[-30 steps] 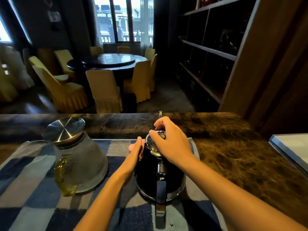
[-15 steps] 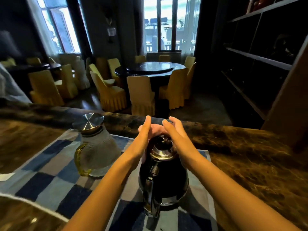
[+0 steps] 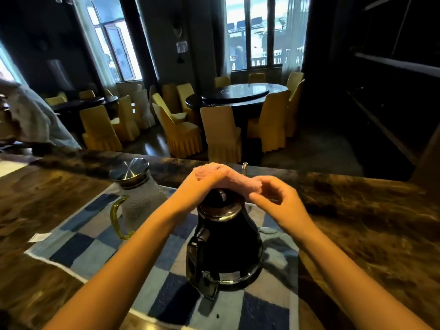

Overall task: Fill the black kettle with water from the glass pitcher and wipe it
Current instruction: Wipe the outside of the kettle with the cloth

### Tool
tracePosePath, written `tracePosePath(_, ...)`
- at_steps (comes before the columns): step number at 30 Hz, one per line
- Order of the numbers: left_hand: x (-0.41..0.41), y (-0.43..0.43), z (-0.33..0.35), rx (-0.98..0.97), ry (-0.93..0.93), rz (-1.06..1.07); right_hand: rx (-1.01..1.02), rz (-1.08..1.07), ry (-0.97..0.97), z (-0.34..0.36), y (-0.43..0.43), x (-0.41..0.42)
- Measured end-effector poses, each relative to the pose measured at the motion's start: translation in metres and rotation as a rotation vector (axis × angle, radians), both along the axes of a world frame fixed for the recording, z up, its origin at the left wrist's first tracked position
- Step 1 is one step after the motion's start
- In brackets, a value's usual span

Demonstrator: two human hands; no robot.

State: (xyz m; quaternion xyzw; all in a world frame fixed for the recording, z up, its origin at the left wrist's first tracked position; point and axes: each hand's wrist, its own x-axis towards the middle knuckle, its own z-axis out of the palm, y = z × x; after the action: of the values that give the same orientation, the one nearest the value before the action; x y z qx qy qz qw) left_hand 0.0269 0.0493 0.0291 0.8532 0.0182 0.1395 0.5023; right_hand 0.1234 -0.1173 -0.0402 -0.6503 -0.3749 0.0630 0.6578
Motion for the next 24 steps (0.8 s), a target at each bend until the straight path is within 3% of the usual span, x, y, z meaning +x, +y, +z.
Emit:
tracePosePath(4,0.007,-0.015,0.008,0.096,0.101,-0.124,-0.013,0.026,-0.034,0.005,0.011,-0.008)
tracePosePath(8,0.008,-0.007,0.004,0.116,0.010,0.002,0.112,-0.237,-0.122,-0.001,0.009,-0.016)
tracePosePath(12,-0.007,0.001,-0.029,0.180,0.106,0.065,-0.005,-0.308,-0.232,-0.036,-0.013,-0.035)
tracePosePath(15,-0.007,0.003,-0.042,0.219,0.099,0.124,-0.113,-0.006,-0.077,-0.053,-0.020,-0.070)
tracePosePath(17,-0.008,0.005,-0.041,0.243,0.126,0.108,-0.009,0.146,0.179,-0.054,-0.016,-0.087)
tracePosePath(19,-0.010,0.009,-0.038,0.298,0.187,0.053,0.083,0.121,0.424,-0.055,-0.012,-0.089)
tracePosePath(24,-0.012,0.013,-0.039,0.291,0.191,0.023,0.201,-0.081,0.494,-0.037,0.004,-0.071)
